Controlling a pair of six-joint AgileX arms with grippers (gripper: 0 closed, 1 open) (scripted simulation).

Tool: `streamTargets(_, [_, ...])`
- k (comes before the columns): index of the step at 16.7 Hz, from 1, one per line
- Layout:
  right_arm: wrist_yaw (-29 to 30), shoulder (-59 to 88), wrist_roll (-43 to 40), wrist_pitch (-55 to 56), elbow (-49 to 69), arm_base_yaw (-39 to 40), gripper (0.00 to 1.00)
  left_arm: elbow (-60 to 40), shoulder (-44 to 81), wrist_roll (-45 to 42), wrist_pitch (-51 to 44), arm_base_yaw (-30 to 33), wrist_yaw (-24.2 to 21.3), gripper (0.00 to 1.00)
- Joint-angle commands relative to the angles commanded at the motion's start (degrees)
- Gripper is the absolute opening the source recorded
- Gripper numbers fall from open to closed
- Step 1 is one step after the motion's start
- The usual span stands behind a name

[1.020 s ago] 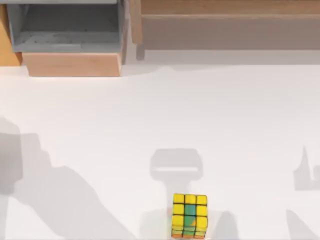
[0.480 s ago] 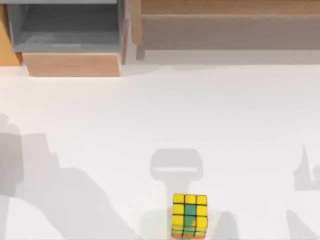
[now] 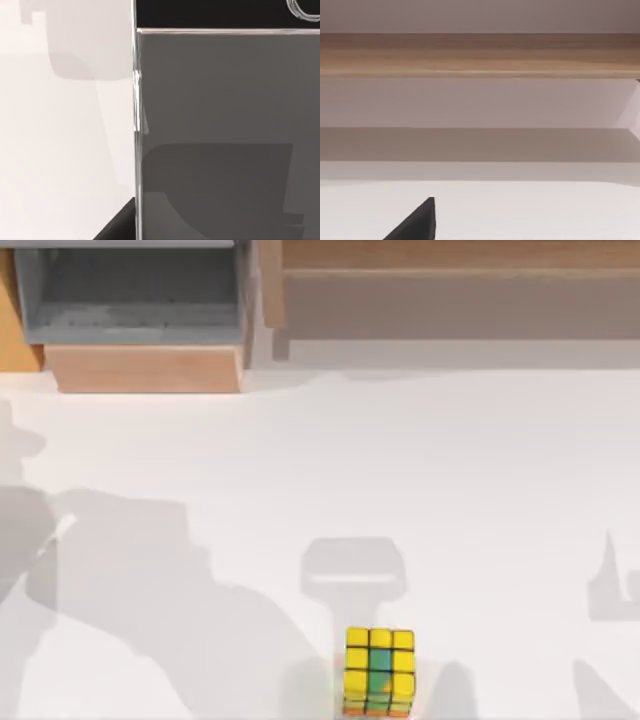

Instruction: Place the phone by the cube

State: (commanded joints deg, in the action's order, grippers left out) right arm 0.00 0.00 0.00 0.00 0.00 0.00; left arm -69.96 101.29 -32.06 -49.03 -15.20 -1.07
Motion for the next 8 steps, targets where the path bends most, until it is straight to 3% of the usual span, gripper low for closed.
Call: streamTargets(8, [0.0,0.0,0.0,0.0,0.0,0.0,1.0,-2.6,-11.2,11.4,-3.9,15.0,-1.6,0.0])
